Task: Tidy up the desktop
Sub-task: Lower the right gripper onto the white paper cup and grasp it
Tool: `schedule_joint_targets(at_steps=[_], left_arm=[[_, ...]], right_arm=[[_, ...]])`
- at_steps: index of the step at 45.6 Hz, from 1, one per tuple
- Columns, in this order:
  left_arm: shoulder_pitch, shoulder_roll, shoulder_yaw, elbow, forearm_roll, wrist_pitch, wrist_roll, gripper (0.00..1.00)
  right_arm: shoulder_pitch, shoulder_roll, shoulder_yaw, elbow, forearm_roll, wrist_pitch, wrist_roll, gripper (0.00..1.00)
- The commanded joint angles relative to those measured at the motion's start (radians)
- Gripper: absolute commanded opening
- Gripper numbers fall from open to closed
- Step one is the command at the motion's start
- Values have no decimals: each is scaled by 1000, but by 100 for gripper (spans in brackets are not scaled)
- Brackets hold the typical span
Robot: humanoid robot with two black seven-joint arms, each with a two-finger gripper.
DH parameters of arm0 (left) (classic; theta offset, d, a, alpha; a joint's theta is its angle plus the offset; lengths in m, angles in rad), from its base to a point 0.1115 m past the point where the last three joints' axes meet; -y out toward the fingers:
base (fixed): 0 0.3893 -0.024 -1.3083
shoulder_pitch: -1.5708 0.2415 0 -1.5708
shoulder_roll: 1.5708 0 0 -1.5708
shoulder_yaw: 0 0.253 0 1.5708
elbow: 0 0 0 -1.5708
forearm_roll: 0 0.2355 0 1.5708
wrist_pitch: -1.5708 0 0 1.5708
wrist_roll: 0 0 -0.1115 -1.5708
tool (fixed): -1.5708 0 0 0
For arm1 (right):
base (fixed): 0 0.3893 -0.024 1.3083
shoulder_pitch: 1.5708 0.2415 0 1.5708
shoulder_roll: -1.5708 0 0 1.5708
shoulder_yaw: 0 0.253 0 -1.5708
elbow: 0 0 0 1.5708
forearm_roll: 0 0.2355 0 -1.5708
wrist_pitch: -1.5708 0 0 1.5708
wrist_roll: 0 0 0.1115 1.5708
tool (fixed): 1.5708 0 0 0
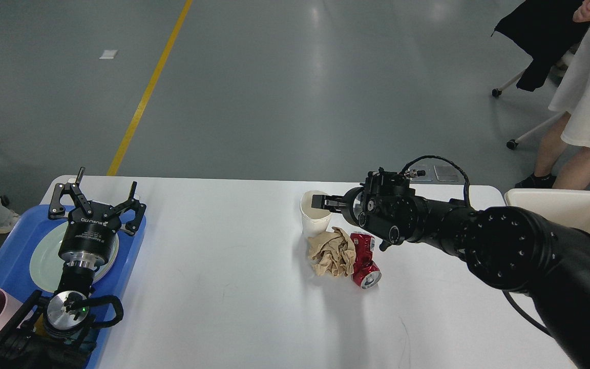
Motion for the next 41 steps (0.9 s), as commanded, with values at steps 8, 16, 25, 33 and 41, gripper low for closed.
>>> schedule_joint_targets(at_steps=[8,16,25,33,41], left_arm=[[0,0,0,0,0,0,0,97],[0,0,0,0,0,0,0,97],[0,0,0,0,0,0,0,97],[1,0,0,0,0,0,0,97],[0,0,0,0,0,0,0,97]], right_arm=[[-18,0,12,2,0,-6,0,96],[-27,0,12,6,0,-6,0,91],[-35,0,19,1,0,-8,-1,61],[-33,2,18,6,0,-8,-4,30],[-33,2,19,15,-5,-5,-6,7]])
